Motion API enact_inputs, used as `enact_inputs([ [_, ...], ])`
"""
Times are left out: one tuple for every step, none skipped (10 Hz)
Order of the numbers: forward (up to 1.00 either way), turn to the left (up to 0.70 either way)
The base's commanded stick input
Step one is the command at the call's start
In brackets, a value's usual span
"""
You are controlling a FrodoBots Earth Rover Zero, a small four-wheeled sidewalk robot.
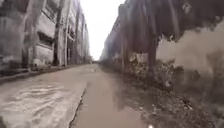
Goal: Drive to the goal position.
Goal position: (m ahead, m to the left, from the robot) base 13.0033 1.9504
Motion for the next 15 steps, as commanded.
enact_inputs([
  [1.00,0.00],
  [1.00,0.00],
  [1.00,0.00],
  [1.00,0.00],
  [1.00,0.00],
  [1.00,0.00],
  [1.00,0.00],
  [1.00,0.00],
  [1.00,0.00],
  [1.00,0.00],
  [1.00,0.00],
  [1.00,0.00],
  [1.00,0.00],
  [1.00,0.00],
  [1.00,0.00],
])
